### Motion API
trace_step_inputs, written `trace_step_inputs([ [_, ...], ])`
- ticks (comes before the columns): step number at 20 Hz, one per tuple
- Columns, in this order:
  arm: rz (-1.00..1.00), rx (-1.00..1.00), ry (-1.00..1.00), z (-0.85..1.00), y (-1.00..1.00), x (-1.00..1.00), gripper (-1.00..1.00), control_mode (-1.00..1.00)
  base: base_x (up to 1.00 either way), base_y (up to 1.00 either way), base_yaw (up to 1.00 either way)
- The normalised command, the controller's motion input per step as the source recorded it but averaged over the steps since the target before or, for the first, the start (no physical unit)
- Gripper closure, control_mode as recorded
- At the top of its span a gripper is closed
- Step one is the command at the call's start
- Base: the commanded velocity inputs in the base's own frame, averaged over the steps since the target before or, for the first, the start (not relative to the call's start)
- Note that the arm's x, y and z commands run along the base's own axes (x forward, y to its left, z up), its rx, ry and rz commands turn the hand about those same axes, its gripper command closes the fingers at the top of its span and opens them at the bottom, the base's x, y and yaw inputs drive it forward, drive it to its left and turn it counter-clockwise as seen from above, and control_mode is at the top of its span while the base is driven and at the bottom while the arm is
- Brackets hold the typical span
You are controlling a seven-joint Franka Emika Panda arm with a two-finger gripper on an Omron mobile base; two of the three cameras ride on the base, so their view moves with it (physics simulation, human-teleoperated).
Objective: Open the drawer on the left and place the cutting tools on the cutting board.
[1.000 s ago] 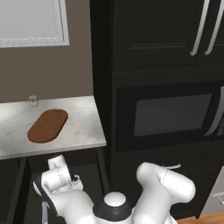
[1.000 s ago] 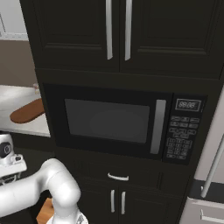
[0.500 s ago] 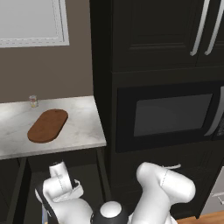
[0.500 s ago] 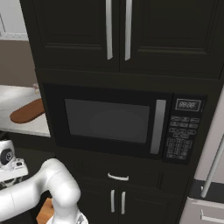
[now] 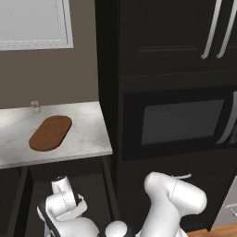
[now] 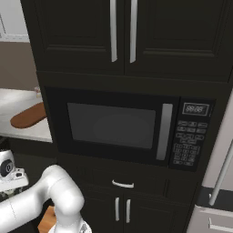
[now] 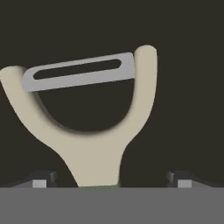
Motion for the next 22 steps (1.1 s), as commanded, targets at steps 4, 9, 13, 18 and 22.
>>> trace_step_inputs([
  [4,-0.03,0.0,-0.03,-0.27,0.1,0.0,-1.0,-1.0,0.0,0.0,0.0],
  [9,-0.02,0.0,-0.03,-0.23,0.01,0.0,1.0,-1.0,0.0,0.0,0.0],
  [13,0.0,0.0,-0.01,0.0,0.0,0.0,1.0,-1.0,0.0,0.0,0.0],
  [18,0.0,0.0,-0.15,0.15,0.0,-0.19,1.0,-1.0,0.0,0.0,0.0],
  [22,0.0,0.0,-0.29,0.77,0.01,-0.03,1.0,-1.0,0.0,0.0,0.0],
])
